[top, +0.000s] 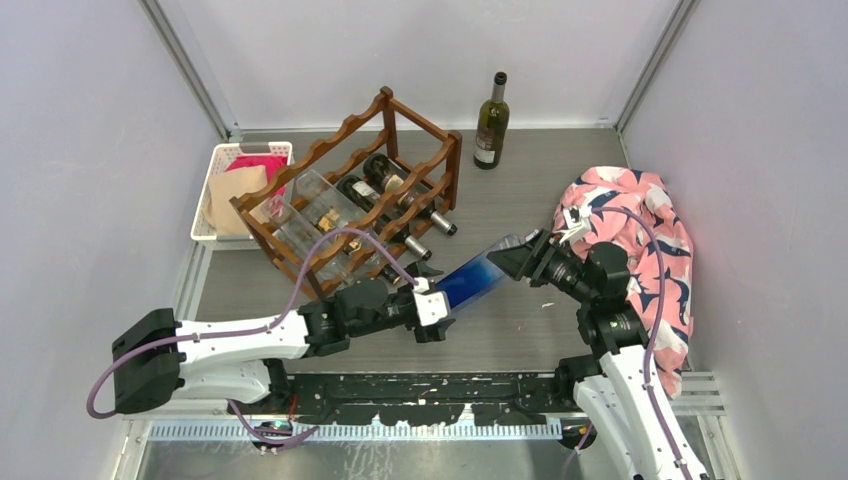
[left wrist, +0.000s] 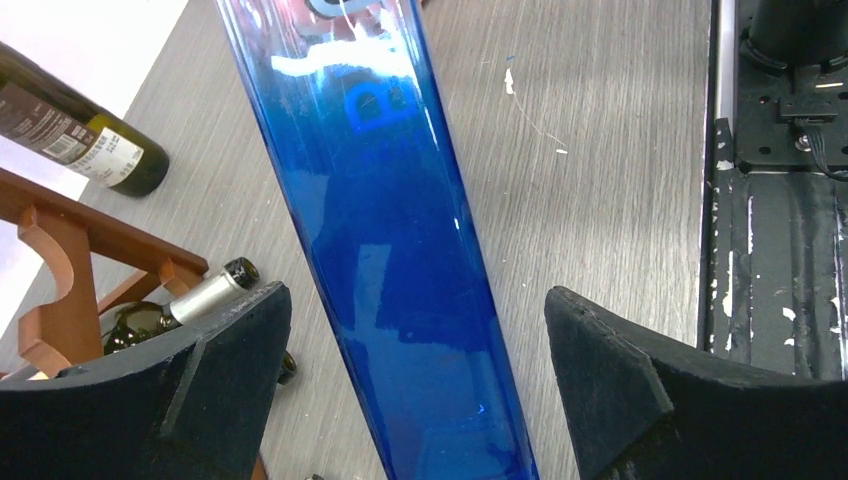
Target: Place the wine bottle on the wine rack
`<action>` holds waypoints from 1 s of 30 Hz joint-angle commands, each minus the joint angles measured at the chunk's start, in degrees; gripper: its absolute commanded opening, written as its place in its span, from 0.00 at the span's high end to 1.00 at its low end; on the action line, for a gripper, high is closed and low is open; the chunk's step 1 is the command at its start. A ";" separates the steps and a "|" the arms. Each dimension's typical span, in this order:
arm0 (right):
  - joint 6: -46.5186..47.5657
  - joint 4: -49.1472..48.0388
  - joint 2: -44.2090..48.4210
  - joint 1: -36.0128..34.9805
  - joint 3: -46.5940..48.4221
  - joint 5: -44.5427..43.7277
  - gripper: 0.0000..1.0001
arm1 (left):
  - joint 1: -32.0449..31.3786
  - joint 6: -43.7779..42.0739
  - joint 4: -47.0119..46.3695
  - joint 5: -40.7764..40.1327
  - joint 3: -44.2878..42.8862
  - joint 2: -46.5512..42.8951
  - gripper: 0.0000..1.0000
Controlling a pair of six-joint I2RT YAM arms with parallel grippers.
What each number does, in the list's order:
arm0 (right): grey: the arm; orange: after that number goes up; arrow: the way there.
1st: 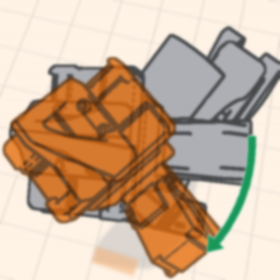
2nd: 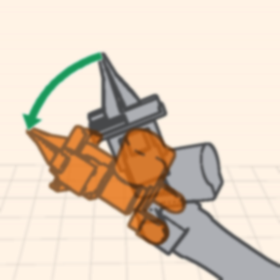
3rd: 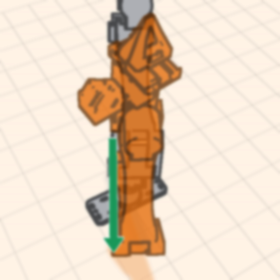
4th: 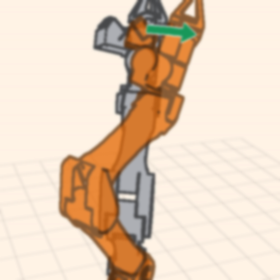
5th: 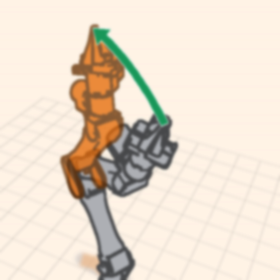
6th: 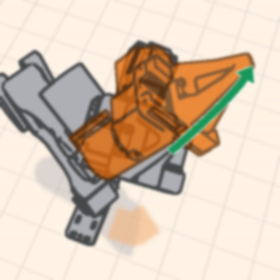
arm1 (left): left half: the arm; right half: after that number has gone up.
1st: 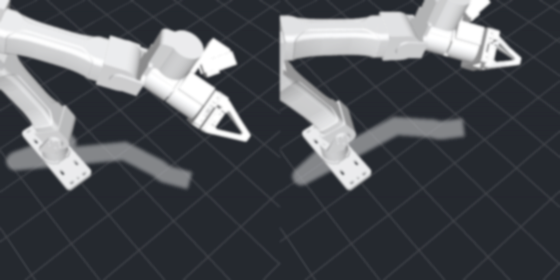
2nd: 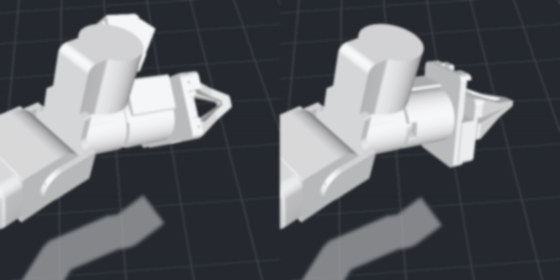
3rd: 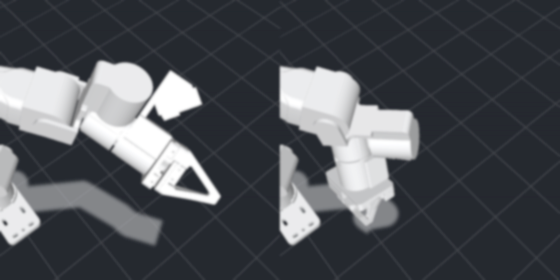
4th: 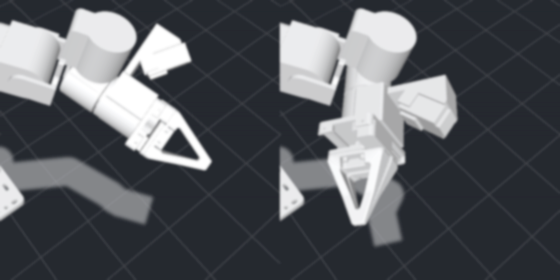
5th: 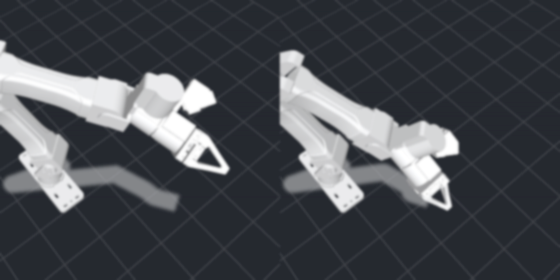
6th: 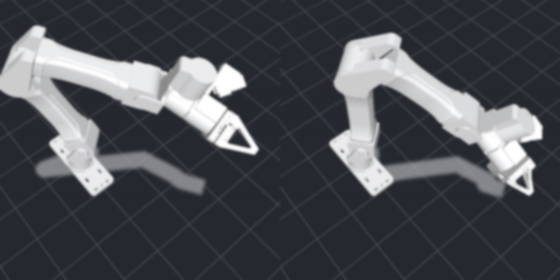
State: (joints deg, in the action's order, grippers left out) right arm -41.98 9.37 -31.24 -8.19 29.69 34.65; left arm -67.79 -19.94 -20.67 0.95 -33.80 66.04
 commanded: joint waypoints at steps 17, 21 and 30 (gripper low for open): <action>-11.75 -17.85 0.62 -0.14 -0.25 6.68 0.99 | 0.55 7.26 -11.18 -2.42 3.11 4.59 0.07; -13.84 -20.17 1.12 -0.10 -2.71 6.70 0.99 | 0.55 8.67 -11.60 -2.22 1.25 7.13 0.11; -17.09 -23.25 0.89 -0.14 -6.41 7.59 0.99 | 0.75 12.37 -13.36 -2.25 -1.43 10.68 0.31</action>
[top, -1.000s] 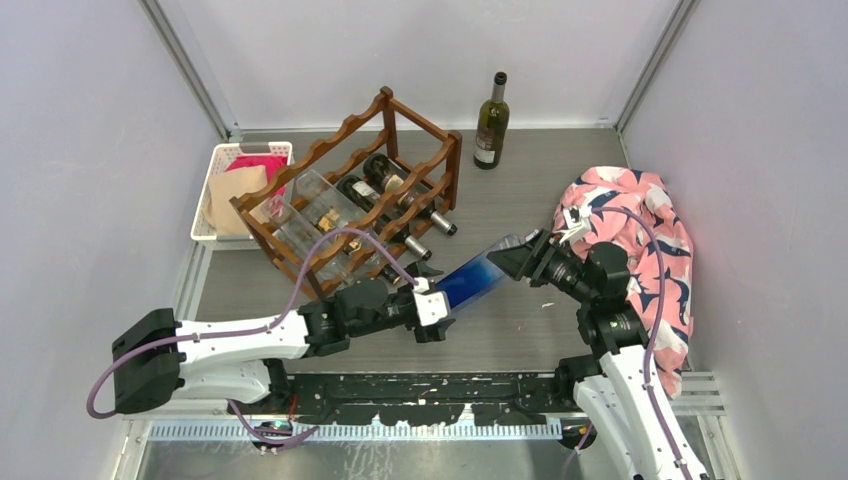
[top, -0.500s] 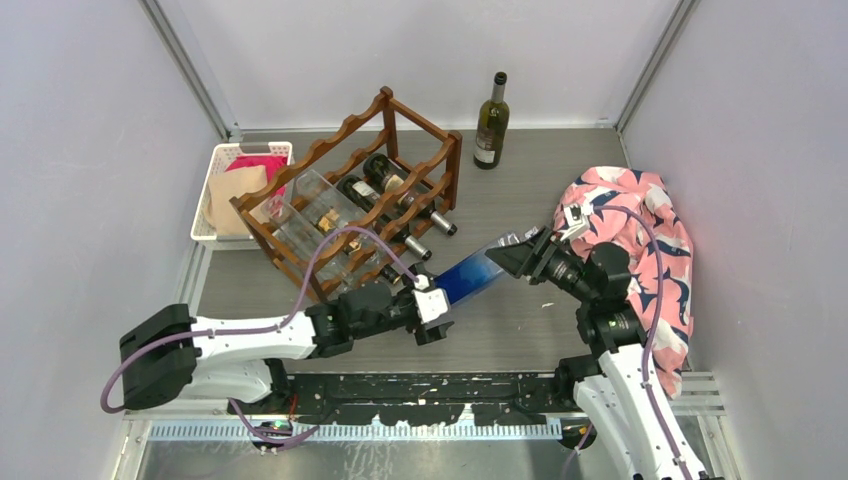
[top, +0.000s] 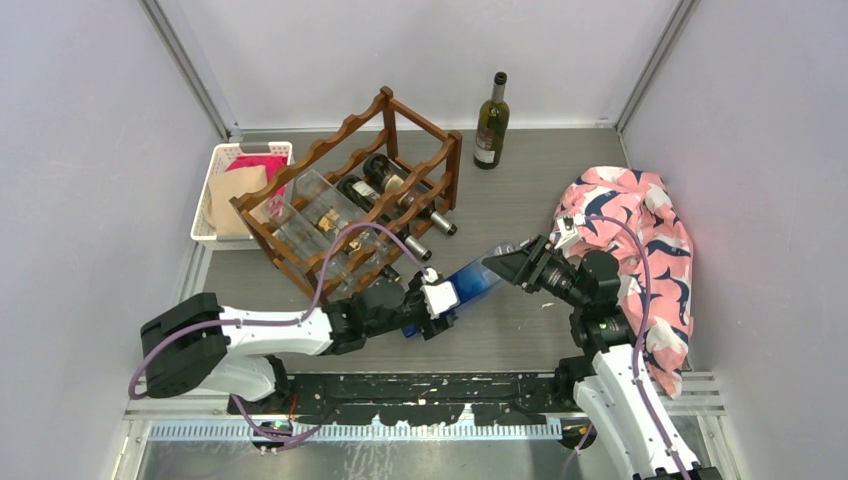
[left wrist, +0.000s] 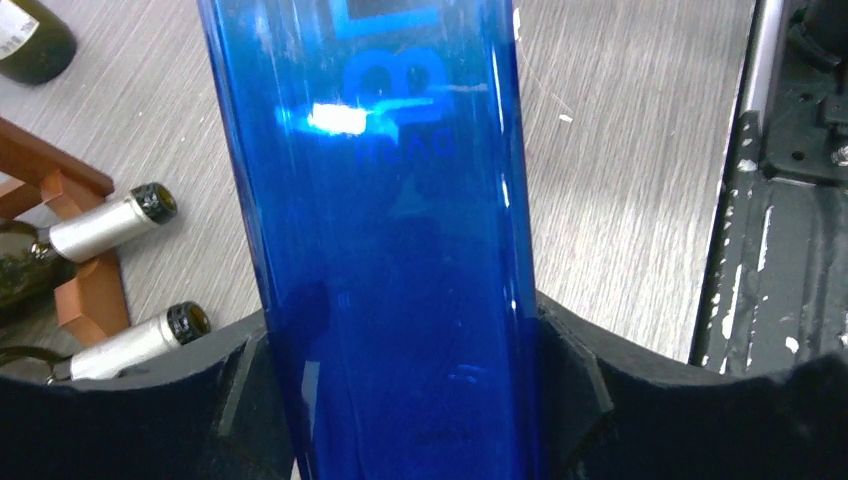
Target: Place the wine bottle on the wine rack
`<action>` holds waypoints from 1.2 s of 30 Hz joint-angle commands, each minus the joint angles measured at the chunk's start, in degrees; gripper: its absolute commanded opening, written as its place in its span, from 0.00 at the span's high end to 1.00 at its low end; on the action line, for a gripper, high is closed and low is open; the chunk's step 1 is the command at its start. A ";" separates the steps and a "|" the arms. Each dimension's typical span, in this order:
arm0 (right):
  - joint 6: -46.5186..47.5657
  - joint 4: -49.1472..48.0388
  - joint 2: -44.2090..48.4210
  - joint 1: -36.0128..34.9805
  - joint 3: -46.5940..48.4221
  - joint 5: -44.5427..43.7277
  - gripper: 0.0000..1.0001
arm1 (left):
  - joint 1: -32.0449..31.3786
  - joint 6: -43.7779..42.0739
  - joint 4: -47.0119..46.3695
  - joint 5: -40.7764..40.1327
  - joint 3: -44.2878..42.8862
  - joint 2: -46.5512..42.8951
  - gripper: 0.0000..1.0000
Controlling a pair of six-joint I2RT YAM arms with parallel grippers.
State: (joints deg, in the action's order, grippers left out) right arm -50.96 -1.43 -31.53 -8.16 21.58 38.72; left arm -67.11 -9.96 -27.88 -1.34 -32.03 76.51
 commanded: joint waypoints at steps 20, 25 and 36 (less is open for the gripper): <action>-0.34 0.45 3.38 -0.18 2.82 5.44 0.40 | 0.45 6.66 12.84 9.07 -6.80 -7.03 1.00; 6.91 10.37 4.54 -0.10 6.54 5.43 0.10 | 0.43 8.02 19.52 9.87 -6.54 -11.20 1.00; 23.48 27.75 6.31 -0.10 14.32 3.19 0.00 | 0.48 7.67 32.54 12.68 -5.03 -21.01 1.00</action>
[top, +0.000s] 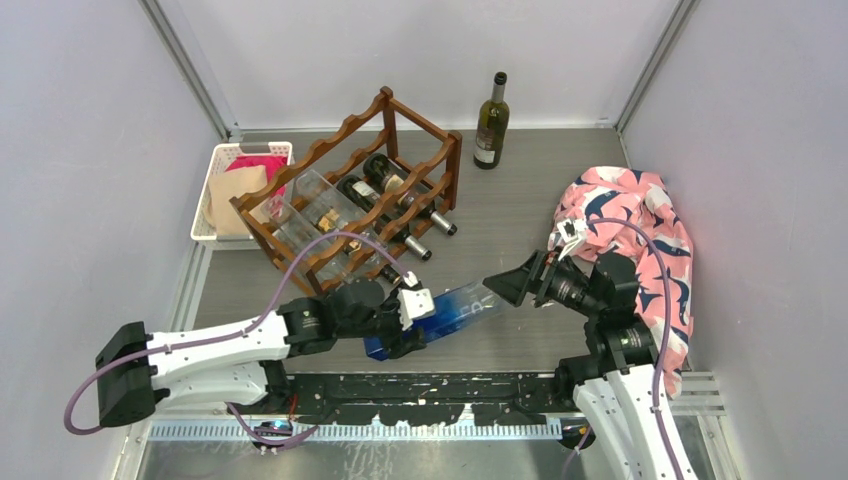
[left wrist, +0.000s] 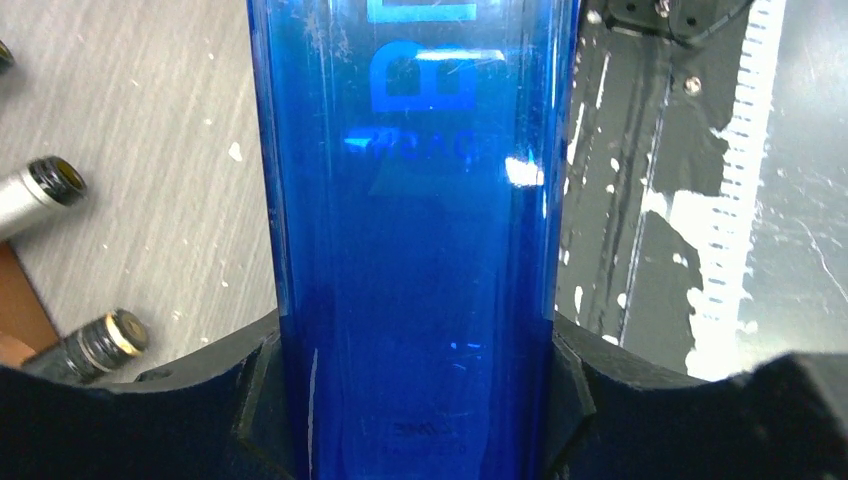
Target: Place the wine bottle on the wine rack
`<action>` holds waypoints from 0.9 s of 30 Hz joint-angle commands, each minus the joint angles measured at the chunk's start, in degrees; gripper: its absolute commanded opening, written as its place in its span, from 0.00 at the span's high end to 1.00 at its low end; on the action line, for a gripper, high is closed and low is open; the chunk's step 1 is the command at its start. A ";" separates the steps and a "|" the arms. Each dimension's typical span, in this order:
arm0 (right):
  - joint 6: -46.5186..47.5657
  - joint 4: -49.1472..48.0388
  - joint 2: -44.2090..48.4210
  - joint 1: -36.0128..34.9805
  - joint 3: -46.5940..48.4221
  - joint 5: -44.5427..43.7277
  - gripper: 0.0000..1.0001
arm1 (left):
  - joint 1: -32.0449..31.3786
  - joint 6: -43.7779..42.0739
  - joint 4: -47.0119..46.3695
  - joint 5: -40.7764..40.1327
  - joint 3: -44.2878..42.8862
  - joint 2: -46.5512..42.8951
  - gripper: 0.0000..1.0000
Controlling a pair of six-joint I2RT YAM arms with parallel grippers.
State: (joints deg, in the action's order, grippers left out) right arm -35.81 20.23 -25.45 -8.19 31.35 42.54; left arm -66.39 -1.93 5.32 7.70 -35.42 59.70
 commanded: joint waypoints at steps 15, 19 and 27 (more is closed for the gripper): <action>24.75 10.19 -4.23 -4.79 11.09 11.52 0.00 | -0.20 -10.10 22.16 14.48 -10.07 -5.14 1.00; 33.80 13.12 -2.98 -7.25 12.15 12.48 0.00 | -0.15 -9.22 23.77 17.56 -12.69 -3.59 1.00; 39.90 10.25 0.04 -9.57 8.53 18.49 0.00 | 0.10 -5.80 26.60 18.25 -17.66 -0.59 1.00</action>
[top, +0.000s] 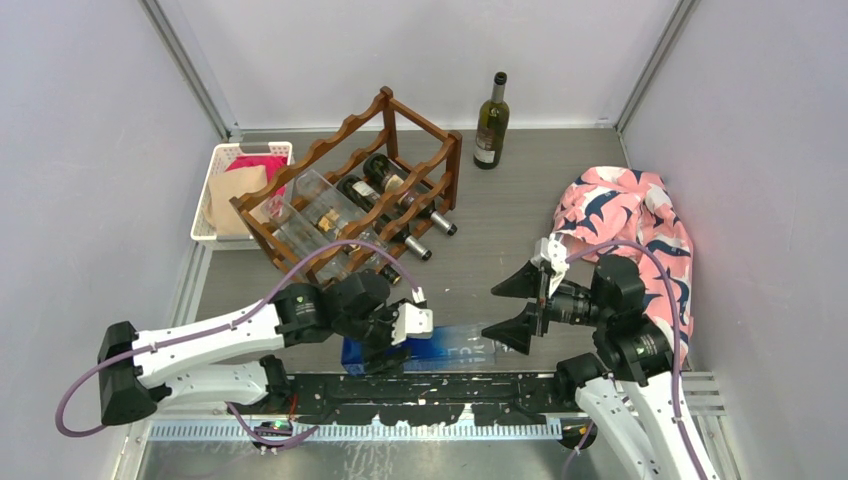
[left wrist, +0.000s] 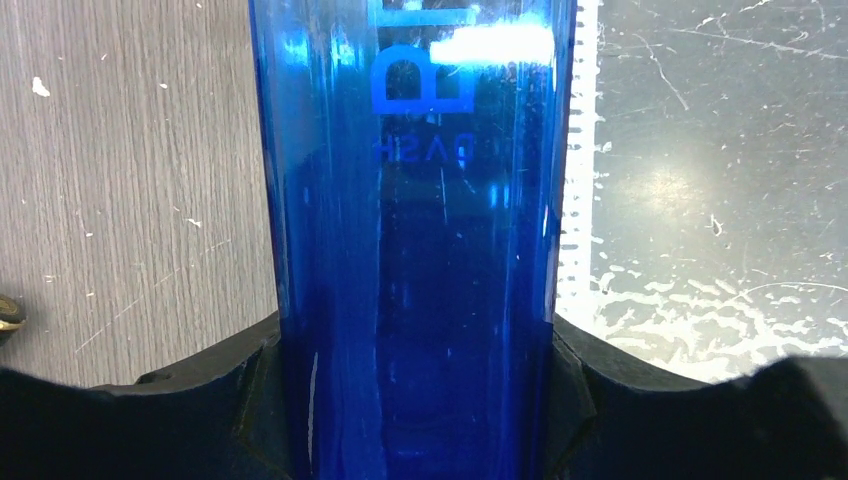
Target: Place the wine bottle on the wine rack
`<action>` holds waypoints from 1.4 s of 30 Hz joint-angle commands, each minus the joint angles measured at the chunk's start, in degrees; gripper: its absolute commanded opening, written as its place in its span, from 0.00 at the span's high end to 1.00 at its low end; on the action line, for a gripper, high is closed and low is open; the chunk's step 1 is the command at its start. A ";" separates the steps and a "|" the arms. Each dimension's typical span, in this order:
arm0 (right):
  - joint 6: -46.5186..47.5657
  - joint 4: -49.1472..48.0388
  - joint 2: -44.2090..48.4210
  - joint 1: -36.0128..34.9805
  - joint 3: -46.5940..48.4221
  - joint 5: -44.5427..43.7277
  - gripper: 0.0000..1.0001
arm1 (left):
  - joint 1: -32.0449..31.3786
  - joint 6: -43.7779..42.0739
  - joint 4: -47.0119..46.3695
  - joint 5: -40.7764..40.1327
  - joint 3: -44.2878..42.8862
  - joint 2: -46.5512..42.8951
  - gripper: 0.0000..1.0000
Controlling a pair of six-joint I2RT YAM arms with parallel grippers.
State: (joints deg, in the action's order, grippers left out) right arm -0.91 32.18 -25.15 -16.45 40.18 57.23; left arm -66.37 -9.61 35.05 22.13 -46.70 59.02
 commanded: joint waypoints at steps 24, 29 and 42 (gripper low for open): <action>22.71 11.01 -13.86 -20.41 4.35 -8.38 0.00 | 1.74 1.89 -0.14 7.77 -12.78 4.44 1.00; 23.87 10.87 -15.05 -22.44 4.45 -9.07 0.02 | 1.65 1.14 -0.16 7.66 -13.20 4.51 1.00; 23.65 10.44 -14.80 -23.62 4.86 -9.55 0.34 | 1.71 0.32 -0.07 8.24 -13.60 5.09 1.00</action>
State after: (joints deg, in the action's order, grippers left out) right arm 22.13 43.90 -40.49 -39.70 42.37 47.83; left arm -64.86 -8.21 41.04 26.17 -55.27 65.52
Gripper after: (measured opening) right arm 0.712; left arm 0.625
